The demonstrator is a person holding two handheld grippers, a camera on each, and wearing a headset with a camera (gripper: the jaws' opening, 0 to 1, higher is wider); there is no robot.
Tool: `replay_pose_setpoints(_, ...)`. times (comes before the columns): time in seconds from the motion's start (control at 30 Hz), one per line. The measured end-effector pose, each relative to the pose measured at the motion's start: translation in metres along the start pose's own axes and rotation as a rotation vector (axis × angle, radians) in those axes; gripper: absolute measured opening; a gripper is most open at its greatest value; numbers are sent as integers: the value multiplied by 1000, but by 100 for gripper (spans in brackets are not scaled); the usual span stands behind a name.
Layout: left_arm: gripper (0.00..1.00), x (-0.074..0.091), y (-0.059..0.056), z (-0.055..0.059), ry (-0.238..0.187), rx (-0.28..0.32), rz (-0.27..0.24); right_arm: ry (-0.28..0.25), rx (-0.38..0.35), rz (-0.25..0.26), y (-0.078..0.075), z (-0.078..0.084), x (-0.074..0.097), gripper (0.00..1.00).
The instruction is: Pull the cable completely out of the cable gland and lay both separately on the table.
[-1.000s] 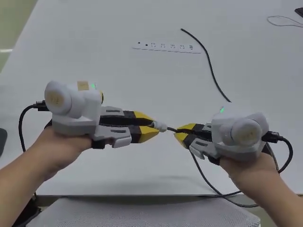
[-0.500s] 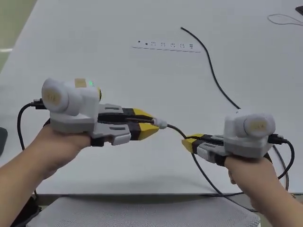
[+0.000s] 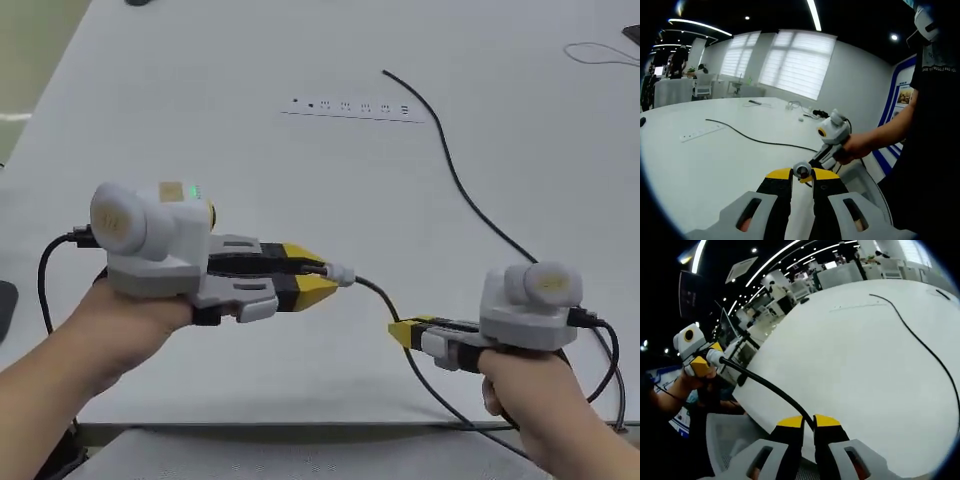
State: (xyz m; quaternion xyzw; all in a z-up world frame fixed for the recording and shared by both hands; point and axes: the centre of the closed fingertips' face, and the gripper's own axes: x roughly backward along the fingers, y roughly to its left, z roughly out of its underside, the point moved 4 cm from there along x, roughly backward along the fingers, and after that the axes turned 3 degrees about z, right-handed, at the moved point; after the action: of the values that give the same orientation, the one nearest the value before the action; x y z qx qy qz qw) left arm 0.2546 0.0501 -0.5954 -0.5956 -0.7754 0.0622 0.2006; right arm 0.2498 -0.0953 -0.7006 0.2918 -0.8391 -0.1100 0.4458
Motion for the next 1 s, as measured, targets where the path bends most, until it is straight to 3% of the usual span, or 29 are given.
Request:
replay_pose_setpoints(0.33,15,0,0,-1,-1,4,1,-5,72,6,1,0,4,3)
replay_pose_setpoints(0.5,15,0,2,-2,-3,8,-3,7,173,19,1,-1,6,4)
replay_pose_setpoints(0.6,15,1,2,-2,-4,8,-5,-14,208,12,6,-9,11,12)
replay_pose_setpoints(0.77,15,2,3,0,2,12,-10,-66,401,-12,27,-28,21,20)
replay_pose_setpoints(0.87,15,2,3,2,6,15,-10,-92,596,-14,47,-40,26,26)
replay_pose_setpoints(0.93,15,3,3,3,10,20,-12,-123,726,-12,63,-49,30,25)
replay_pose_setpoints(1.0,15,3,3,3,10,19,-11,-124,785,-34,75,-52,30,25)
